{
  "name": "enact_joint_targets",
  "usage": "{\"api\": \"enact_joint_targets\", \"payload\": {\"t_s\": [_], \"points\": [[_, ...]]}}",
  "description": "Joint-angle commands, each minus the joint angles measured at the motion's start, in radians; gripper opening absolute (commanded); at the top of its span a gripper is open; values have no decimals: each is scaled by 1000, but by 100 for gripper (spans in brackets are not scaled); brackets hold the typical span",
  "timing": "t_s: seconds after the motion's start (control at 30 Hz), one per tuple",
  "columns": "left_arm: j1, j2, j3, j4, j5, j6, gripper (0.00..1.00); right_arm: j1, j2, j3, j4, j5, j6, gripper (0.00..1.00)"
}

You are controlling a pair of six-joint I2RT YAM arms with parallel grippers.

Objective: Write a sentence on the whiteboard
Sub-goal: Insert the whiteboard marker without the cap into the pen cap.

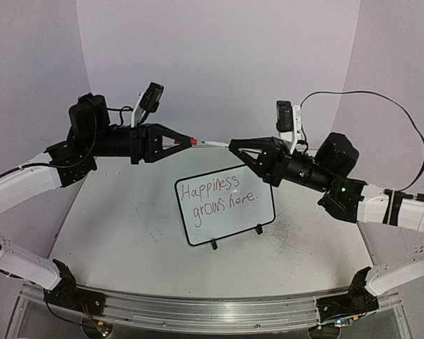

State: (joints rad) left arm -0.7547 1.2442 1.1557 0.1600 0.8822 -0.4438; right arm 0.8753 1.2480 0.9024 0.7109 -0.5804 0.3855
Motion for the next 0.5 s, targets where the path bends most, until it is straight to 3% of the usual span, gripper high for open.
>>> {"api": "enact_joint_targets", "payload": {"t_s": [0.0, 0.47], "points": [[-6, -18, 9, 41, 8, 4, 0, 0, 22, 30, 65, -30, 2, 0], [-6, -17, -1, 41, 3, 4, 0, 0, 25, 6, 127, -29, 22, 0]]}}
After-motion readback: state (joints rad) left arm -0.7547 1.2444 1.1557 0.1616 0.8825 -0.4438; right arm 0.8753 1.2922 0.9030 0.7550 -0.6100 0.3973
